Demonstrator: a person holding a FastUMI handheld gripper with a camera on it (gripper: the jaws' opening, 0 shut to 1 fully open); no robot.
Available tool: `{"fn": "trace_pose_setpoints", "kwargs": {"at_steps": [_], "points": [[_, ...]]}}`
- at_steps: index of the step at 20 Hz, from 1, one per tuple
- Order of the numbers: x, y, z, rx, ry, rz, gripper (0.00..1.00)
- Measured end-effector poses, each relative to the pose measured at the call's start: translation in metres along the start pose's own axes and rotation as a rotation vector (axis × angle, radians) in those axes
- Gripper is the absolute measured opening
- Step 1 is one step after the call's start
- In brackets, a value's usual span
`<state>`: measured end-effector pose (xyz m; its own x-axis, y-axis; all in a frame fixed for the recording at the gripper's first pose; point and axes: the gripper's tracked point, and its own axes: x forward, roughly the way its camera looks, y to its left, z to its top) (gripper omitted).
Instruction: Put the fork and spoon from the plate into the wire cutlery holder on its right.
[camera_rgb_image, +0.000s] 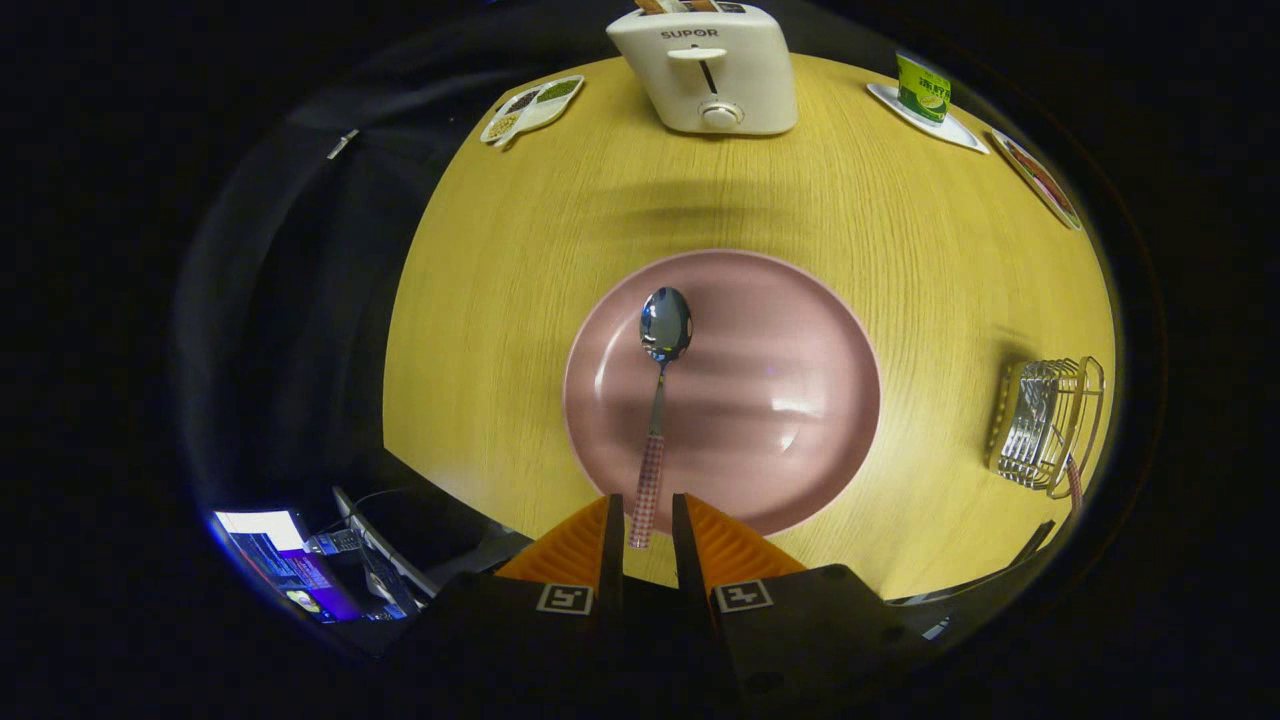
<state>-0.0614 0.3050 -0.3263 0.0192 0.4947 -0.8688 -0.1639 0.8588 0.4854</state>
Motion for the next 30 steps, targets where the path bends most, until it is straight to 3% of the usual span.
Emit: {"fn": "trace_pose_setpoints", "kwargs": {"at_steps": [11,12,14,30], "points": [[0.055,-0.007,-0.007,-0.008,0.044,-0.092,0.29],[0.060,-0.008,-0.008,-0.002,0.042,-0.098,0.24],[0.058,-0.008,-0.008,-0.004,0.045,-0.091,0.14],[-0.025,-0.017,0.004,0.014,-0.039,0.062,0.11]]}}
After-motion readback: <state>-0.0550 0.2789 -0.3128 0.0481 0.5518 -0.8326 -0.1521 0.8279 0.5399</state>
